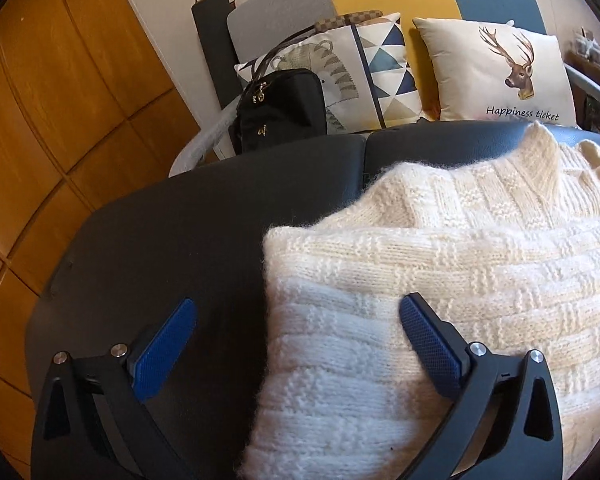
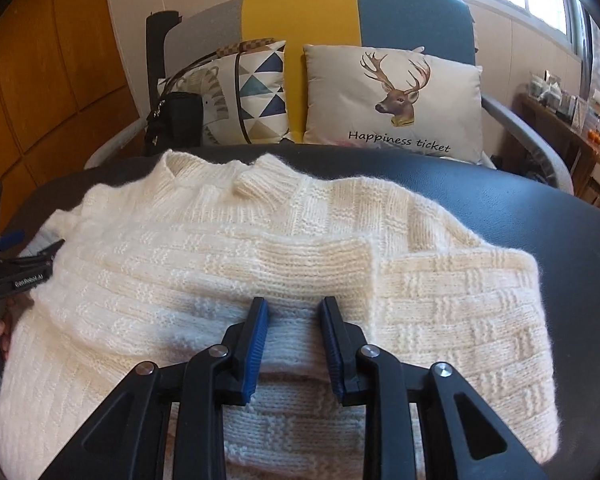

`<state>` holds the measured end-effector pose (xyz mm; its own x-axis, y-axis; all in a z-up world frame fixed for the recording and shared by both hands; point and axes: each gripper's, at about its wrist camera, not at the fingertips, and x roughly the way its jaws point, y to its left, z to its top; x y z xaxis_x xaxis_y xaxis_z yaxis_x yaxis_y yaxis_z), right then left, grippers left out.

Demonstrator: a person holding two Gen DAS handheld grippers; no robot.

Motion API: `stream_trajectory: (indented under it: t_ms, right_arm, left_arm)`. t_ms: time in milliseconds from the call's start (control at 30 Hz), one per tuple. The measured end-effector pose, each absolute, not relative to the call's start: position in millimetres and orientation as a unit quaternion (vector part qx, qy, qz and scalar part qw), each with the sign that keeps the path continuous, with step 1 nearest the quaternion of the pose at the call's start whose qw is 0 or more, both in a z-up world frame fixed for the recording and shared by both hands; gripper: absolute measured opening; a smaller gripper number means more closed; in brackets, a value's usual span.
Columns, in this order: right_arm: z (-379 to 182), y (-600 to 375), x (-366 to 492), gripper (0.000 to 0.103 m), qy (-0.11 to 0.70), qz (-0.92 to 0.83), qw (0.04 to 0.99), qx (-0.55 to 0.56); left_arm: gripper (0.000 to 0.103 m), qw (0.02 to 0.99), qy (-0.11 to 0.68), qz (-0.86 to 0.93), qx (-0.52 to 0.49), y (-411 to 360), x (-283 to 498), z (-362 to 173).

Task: Fold clothes
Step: 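Open the right gripper while the left gripper presses the folded sweater side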

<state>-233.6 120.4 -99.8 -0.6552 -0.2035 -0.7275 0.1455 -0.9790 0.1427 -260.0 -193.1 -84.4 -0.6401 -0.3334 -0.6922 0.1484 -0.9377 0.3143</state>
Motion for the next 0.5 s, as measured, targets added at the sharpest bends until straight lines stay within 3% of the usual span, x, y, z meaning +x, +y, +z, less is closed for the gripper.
stream_trajectory:
  t_ms: [100, 233, 367, 500]
  right_arm:
    - [-97.2, 131.9, -236.8, 0.026, -0.069, -0.902, 0.116, 0.411]
    - [-71.8, 133.7, -211.7, 0.031, -0.058, -0.921, 0.050, 0.382]
    - [-63.7, 112.9, -201.7, 0.031, -0.055, -0.922, 0.087, 0.374]
    - [-82.4, 89.7, -214.0, 0.031, -0.009, -0.910, 0.096, 0.403]
  left_arm:
    - [0.103, 0.121, -0.080, -0.893, 0.427, -209.6, -258.5, -77.4]
    - [0.103, 0.226, -0.102, -0.894, 0.373, -216.4, -227.5, -51.5]
    - [0.103, 0.184, -0.091, -0.918, 0.340, -189.4, -213.4, -42.4]
    - [0.103, 0.166, -0.189, -0.898, 0.360, -149.0, -232.8, -70.6]
